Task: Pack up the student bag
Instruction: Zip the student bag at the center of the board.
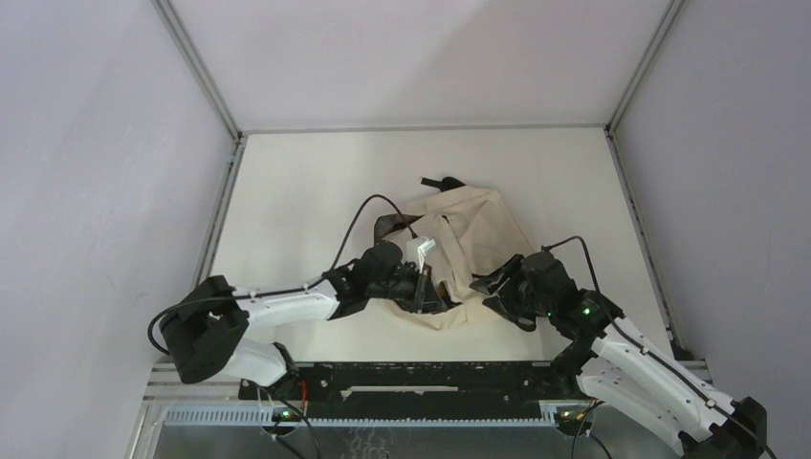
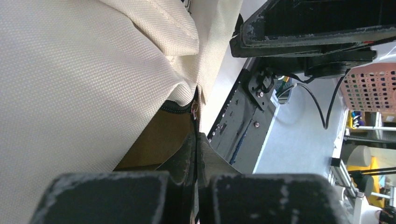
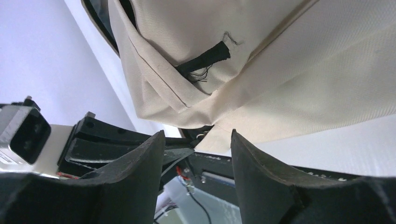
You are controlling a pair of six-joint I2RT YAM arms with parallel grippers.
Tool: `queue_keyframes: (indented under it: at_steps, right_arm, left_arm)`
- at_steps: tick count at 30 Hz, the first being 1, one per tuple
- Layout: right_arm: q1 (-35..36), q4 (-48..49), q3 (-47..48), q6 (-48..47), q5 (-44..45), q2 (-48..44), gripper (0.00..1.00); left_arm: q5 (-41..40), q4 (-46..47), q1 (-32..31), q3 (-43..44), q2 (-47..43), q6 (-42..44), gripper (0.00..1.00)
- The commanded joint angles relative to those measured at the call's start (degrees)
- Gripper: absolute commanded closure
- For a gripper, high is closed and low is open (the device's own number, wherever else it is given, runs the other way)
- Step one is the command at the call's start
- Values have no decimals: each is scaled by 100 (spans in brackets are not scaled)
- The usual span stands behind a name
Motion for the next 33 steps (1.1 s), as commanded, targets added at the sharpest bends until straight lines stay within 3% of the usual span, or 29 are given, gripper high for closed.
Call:
queue_keyframes:
  at_steps: [1,9,17,19,26,33]
  right_arm:
    - [-5,25,-32,915,-282,17,38]
    - [39,478,-230,1229,-833,734,43]
    - [52,1004,-394,1305,-722,1106,45]
    - [73,1176,-489,1359,-598,1141,50]
    - [-115,1289,-624,1084,-545,1402,100]
    - [-269,807,-728,959,-144,944,100]
  left_arm:
    - [-181,-86,-110,208,-240,222,100]
    - [-423,76,-337,325,-260,291,100]
    - [-556,24,-551,421,-176,392,100]
    - [-565,-8,-572,457,-147,400,100]
    - [-799,-405,-645,400,-508,583,100]
    - [-978,-713,-645,56,-909,616,100]
